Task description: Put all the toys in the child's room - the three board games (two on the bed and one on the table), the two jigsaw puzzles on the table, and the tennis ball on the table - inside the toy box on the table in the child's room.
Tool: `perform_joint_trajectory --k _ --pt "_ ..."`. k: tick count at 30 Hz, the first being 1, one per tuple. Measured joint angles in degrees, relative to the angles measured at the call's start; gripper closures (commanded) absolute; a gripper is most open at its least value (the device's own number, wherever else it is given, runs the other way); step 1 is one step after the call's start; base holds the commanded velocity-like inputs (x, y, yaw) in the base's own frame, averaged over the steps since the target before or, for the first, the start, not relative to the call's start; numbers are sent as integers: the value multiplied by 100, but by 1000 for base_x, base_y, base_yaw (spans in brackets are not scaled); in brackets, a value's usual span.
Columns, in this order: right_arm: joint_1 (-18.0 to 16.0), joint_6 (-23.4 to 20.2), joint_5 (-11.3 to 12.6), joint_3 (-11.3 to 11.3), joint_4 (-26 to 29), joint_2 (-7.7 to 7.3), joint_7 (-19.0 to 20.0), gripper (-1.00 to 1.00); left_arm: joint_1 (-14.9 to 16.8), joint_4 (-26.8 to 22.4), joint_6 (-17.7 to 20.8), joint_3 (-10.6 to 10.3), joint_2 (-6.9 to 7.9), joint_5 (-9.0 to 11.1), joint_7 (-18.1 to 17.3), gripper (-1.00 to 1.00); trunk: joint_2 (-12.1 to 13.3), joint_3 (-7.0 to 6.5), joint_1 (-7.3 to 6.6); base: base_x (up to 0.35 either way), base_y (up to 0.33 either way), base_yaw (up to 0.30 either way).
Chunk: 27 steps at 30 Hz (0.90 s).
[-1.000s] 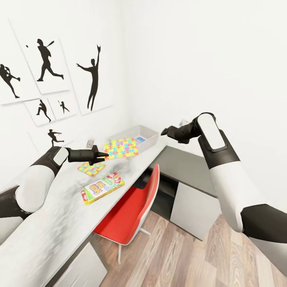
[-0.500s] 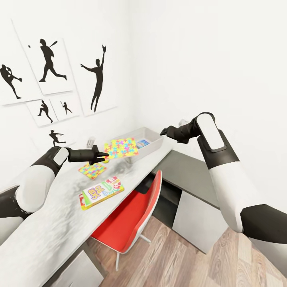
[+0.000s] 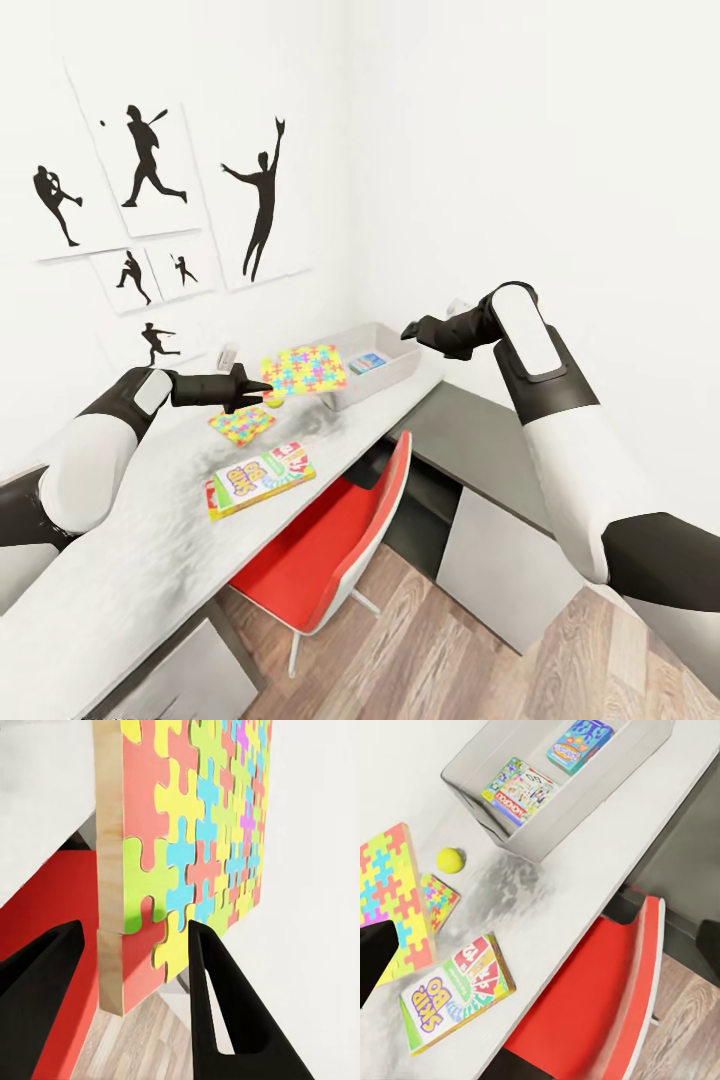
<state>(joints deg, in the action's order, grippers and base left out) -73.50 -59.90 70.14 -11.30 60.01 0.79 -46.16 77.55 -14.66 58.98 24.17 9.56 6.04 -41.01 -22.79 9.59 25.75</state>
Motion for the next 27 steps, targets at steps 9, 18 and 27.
perform_joint_trajectory --k 9,18,27 --pt "0 -2 -8 4 7 1 -8 -100 0 -2 -38 254 0 -4 20 100 0 -3 -1 70 -201 13" --pt "9 2 0 1 7 40 -9 -100 0 -3 -42 349 0 -19 48 100 0 6 -2 233 -40 26" --pt "8 2 -29 13 2 158 -9 -100 0 -2 -40 362 7 -11 47 100 0 57 -1 145 -99 129"
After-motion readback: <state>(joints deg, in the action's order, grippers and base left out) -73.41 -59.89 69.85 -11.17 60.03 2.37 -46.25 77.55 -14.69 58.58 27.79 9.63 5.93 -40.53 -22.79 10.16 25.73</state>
